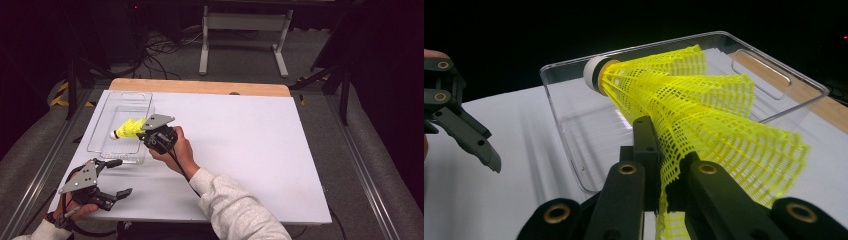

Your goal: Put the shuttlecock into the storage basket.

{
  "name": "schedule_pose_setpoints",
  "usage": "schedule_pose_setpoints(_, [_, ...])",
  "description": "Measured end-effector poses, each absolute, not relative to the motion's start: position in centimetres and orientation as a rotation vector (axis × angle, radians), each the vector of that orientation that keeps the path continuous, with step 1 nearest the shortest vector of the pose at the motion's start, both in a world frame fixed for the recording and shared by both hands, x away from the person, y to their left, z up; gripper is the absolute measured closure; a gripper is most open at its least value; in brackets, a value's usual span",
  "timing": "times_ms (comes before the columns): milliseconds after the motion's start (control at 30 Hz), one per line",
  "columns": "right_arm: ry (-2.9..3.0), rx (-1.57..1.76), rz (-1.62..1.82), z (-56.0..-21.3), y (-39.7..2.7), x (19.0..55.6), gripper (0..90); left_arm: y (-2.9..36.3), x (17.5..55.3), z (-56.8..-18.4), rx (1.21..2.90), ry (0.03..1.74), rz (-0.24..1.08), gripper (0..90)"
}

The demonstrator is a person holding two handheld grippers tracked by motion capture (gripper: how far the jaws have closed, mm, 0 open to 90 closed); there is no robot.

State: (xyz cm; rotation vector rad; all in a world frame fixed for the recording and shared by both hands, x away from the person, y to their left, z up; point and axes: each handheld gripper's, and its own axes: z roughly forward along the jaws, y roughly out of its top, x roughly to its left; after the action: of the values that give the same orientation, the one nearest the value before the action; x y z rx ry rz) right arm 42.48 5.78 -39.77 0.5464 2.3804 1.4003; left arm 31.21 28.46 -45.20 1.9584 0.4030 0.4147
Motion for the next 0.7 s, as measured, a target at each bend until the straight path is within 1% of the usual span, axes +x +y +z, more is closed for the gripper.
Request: schedule_pose_setpoints(700, [2.471,0.472,1.335,-40.2,8.6,43.4,88.3,28.4,31.1,-45.3,1.955,0.404,0.391,7.6])
